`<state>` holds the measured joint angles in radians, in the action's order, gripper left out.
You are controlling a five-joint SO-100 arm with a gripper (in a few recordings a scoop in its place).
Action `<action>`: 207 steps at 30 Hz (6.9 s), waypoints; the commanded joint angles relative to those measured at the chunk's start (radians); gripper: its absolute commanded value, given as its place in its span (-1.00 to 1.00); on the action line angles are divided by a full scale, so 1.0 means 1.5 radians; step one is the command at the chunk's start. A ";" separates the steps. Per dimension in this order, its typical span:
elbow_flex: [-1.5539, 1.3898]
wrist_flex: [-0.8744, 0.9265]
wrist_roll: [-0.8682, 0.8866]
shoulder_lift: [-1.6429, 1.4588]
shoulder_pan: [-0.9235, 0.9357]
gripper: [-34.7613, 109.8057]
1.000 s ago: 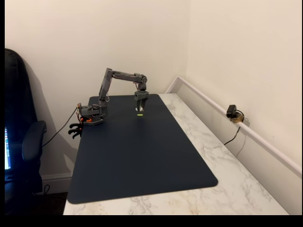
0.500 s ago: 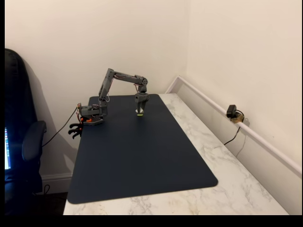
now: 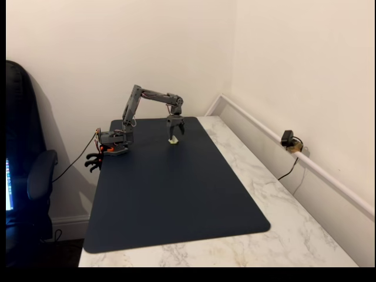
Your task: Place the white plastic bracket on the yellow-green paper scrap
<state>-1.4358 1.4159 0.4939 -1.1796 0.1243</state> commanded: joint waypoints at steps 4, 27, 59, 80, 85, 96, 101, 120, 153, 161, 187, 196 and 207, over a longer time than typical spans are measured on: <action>0.012 0.071 0.028 -0.183 -0.041 -0.25; -0.378 -0.037 -0.014 -0.666 -0.141 -0.52; -0.939 -0.406 -0.274 -1.118 -0.150 -0.52; -1.094 -0.336 -0.256 -1.416 -0.117 -0.52; -1.093 -0.334 -0.244 -1.416 -0.106 -0.52; -1.093 -0.334 -0.244 -1.416 -0.106 -0.52; -1.093 -0.334 -0.244 -1.416 -0.106 -0.52; -1.093 -0.334 -0.244 -1.416 -0.106 -0.52; -1.093 -0.334 -0.244 -1.416 -0.106 -0.52; -1.093 -0.334 -0.244 -1.416 -0.106 -0.52; -1.093 -0.334 -0.244 -1.416 -0.106 -0.52; -1.093 -0.334 -0.244 -1.416 -0.106 -0.52; -1.093 -0.334 -0.244 -1.416 -0.106 -0.52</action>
<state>-3.0848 0.9035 0.1150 -3.2704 -0.0445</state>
